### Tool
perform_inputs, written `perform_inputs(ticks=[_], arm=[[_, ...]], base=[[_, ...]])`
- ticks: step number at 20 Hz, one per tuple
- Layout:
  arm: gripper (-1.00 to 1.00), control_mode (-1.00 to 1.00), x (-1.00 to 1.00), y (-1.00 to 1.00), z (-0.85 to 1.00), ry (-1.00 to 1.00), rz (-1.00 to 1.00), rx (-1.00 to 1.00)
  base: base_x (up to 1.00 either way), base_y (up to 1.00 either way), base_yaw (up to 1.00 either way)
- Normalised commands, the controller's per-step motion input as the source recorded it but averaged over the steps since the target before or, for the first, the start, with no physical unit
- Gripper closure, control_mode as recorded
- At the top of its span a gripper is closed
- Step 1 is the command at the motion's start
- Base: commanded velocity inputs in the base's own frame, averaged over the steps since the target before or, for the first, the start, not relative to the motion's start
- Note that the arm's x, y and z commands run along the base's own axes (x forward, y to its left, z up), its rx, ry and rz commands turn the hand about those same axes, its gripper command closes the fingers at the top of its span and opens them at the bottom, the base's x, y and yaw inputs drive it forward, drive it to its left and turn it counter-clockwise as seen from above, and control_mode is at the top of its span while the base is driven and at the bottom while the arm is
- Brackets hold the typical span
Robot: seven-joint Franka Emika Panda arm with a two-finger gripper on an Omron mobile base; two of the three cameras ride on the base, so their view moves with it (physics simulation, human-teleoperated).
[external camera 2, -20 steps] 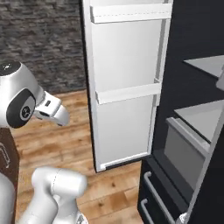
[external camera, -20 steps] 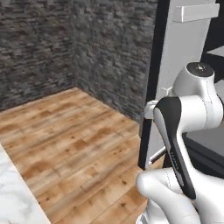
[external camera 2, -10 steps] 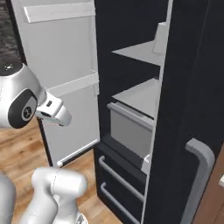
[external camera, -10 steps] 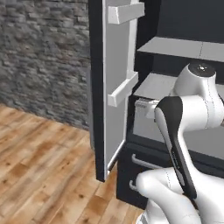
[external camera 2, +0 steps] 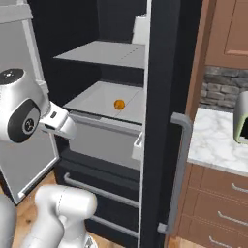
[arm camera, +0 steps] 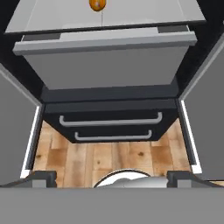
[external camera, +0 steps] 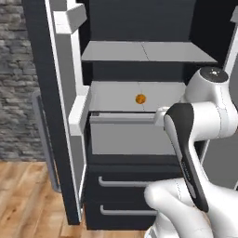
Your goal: Open the fridge, remove the orange, potato, and steak, and place them on any counter.
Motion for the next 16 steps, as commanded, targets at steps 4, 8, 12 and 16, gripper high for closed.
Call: perform_inputs(ticks=[4, 8, 12, 16], arm=[[-1.0, 1.0, 0.0, 0.0, 0.0, 0.0, 0.0, 0.0], [-1.0, 1.0, 0.0, 0.0, 0.0, 0.0, 0.0, 0.0], [-1.0, 1.0, 0.0, 0.0, 0.0, 0.0, 0.0, 0.0], [-1.0, -1.0, 0.14, 0.26, -0.1, 0.07, 0.0, -0.01]], base=[[0.9, -0.21, -0.45], [1.0, -0.01, -0.35], [0.61, 0.25, -0.18], [0.0, 0.0, 0.0]])
